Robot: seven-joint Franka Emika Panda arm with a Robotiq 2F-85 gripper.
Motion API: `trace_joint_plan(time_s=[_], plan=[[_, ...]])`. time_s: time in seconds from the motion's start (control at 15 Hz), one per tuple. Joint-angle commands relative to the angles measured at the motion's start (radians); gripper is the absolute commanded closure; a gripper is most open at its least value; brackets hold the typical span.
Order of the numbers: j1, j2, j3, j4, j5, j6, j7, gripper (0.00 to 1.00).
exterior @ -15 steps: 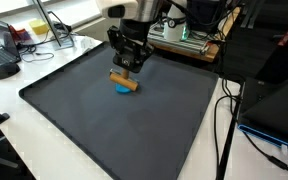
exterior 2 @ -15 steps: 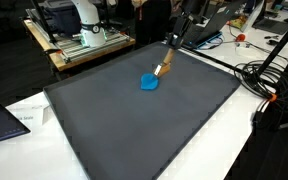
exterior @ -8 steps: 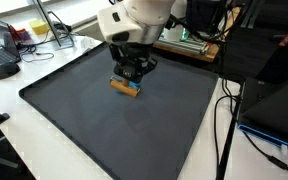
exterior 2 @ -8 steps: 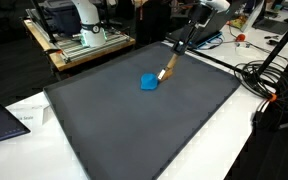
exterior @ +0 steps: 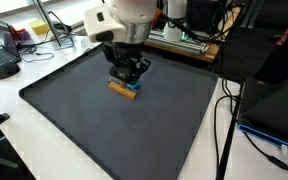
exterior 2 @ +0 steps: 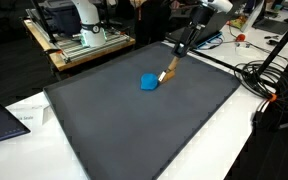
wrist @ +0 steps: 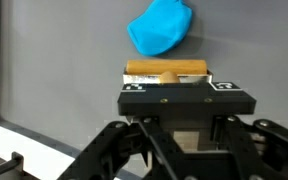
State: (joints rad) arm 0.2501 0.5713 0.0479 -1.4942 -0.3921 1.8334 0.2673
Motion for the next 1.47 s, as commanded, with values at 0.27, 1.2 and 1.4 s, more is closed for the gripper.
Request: trace_joint_plan(time_s=[0.27, 1.2, 1.4], plan=[[-0.122, -0.073, -0.001, -0.048, 0.193, 0.073, -0.123, 0.78], [-0.346, -0.261, -0.04, -0.292, 0.521, 0.223, -0.272, 0.78], [-0.375, -0.28, -0.06, -0.329, 0.579, 0.235, -0.283, 0.78]])
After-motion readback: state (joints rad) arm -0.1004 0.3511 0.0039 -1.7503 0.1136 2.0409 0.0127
